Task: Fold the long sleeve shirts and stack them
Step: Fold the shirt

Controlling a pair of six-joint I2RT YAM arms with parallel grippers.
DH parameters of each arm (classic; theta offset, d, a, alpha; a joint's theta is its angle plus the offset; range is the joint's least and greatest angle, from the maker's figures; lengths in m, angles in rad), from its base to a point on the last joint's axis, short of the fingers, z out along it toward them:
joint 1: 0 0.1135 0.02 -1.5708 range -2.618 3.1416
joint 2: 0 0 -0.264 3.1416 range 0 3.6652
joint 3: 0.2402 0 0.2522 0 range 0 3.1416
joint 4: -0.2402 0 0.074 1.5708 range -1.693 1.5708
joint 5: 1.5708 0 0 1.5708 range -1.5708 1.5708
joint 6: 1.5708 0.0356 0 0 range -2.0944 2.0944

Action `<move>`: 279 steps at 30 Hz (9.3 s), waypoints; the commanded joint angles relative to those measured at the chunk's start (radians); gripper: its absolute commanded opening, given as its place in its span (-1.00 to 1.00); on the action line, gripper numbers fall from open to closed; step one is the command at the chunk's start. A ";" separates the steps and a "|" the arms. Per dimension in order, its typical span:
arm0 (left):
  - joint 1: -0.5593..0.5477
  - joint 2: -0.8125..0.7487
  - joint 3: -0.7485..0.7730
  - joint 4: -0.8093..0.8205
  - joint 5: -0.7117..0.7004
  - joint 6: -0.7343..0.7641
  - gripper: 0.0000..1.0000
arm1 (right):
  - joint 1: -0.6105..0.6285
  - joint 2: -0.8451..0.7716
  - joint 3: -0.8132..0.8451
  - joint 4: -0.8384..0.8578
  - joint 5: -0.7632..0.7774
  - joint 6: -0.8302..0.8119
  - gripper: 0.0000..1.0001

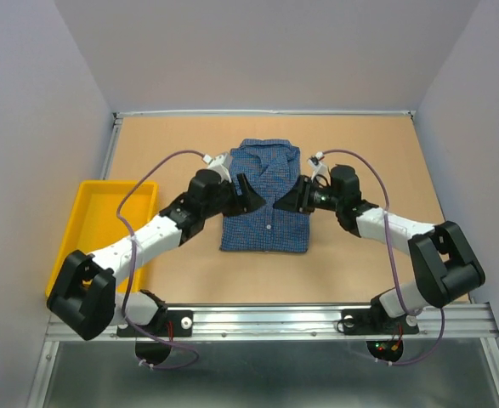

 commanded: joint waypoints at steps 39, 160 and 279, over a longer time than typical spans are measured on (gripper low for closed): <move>0.158 0.149 -0.297 0.258 0.057 -0.141 -0.47 | -0.002 0.191 -0.098 0.057 0.075 -0.023 -0.44; 0.146 -0.081 -0.538 0.272 0.105 -0.233 0.66 | 0.464 -0.228 0.118 -0.750 0.856 -0.359 0.62; 0.198 -0.253 -0.297 -0.162 0.059 -0.204 -1.00 | 0.584 -0.062 0.338 -0.669 0.951 -0.273 -0.13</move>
